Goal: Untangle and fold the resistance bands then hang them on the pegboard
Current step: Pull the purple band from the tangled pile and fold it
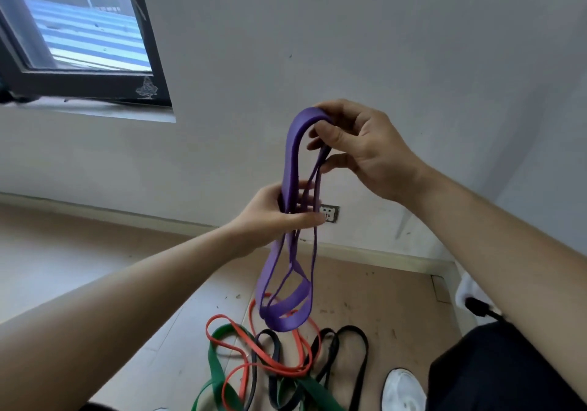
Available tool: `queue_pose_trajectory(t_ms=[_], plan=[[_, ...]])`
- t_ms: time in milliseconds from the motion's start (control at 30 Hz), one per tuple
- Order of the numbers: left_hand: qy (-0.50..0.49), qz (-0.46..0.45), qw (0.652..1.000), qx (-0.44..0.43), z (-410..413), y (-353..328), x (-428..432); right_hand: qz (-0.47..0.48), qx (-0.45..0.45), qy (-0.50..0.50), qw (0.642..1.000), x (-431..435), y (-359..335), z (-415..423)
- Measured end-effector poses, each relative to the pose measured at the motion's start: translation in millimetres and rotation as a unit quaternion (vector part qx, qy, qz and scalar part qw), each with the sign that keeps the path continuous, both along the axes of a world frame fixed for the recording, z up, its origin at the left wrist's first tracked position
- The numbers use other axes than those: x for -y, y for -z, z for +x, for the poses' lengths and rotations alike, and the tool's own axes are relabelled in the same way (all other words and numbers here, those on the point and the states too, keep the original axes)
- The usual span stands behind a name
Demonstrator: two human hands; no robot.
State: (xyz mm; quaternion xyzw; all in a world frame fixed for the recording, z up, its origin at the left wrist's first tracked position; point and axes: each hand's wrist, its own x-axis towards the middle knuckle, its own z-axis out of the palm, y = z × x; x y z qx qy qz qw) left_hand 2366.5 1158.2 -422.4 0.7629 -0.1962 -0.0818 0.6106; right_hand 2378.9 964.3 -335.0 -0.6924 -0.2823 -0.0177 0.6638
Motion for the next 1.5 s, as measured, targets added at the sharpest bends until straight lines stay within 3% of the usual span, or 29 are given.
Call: queue_pose_trajectory(t_ms=[167,333,500,667,800,933,1033,1167,1333,1500], plan=[[0.01,-0.012,1.0,-0.011,-3.4,4.4,21.4,0.059,-0.023,-0.029,0.998,4.6,-2.5,-2.6],[-0.022,0.04,0.999,0.024,-0.9,6.1,17.8,0.094,-0.053,0.023,0.994,23.0,-1.9,5.3],[0.02,0.108,0.993,0.029,0.3,9.5,1.8,0.133,-0.087,0.052,0.986,47.0,0.8,15.1],[0.042,0.164,0.985,0.014,9.1,12.0,-6.4,0.114,-0.094,0.044,0.988,66.0,7.2,22.6],[-0.021,0.146,0.989,0.018,18.9,0.7,-22.0,0.053,-0.122,0.052,0.99,89.7,22.9,30.9],[-0.067,0.08,0.994,0.033,18.9,-10.8,-36.2,-0.119,-0.157,0.066,0.978,104.5,47.8,34.8],[-0.09,0.063,0.993,0.052,15.5,-17.5,-37.2,-0.271,-0.163,0.028,0.948,101.1,63.9,35.3],[-0.084,0.06,0.993,0.062,12.5,-24.7,-31.6,-0.405,-0.131,0.013,0.905,78.7,65.6,33.3],[-0.043,0.099,0.99,0.089,6.6,-29.2,-23.2,-0.366,-0.027,0.006,0.93,26.1,47.1,14.8],[-0.048,0.081,0.992,0.078,6.1,-27.7,-23.4,-0.3,-0.015,-0.031,0.953,-1.5,60.7,8.3]])
